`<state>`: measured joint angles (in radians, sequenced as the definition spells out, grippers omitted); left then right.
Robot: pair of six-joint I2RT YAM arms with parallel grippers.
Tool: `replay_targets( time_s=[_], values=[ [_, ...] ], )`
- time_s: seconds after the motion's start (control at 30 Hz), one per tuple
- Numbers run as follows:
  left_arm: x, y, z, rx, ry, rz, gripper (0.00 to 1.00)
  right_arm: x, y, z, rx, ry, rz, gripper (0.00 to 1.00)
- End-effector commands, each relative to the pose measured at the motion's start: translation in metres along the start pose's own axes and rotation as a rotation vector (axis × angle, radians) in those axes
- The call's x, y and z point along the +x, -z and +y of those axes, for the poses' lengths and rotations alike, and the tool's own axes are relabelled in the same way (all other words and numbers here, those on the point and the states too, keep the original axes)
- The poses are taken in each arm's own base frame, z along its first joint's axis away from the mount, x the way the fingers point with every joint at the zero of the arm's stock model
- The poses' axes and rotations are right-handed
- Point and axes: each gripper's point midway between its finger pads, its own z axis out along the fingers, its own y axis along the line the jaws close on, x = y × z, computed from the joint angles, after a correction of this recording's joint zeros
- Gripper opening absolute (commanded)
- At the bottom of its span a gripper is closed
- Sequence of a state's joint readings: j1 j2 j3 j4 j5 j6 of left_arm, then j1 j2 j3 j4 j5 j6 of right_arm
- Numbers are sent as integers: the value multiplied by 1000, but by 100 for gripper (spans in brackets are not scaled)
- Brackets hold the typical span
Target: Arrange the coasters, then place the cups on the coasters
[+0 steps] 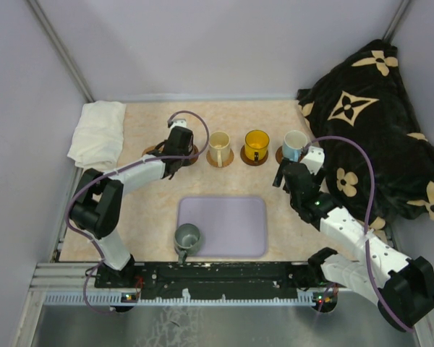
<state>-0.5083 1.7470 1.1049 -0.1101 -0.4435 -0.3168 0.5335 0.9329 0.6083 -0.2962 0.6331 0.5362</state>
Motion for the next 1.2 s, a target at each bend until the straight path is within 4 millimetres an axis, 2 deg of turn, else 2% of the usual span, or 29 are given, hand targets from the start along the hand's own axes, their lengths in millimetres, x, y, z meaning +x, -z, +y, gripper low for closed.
replay_targets(
  time_s=[0.0,0.13,0.23,0.47,0.73,1.17],
  values=[
    [-25,-2,-9,32,30,-68,0,-9,-2,4,-4,-40,-32,87],
    [-23,-1,-9,35,27,-60,0,-9,-3,5,-7,-40,-31,87],
    [-19,0,-8,34,23,-46,4,-9,-3,6,-12,-41,-30,87],
    [-17,0,-3,7,27,-37,31,-8,-3,5,-11,-40,-26,87],
    [-21,3,2,-14,27,-50,51,-8,-2,5,-10,-43,-28,87],
    [-18,10,10,-37,19,-44,54,-8,-1,6,-18,-49,-24,87]
  ],
)
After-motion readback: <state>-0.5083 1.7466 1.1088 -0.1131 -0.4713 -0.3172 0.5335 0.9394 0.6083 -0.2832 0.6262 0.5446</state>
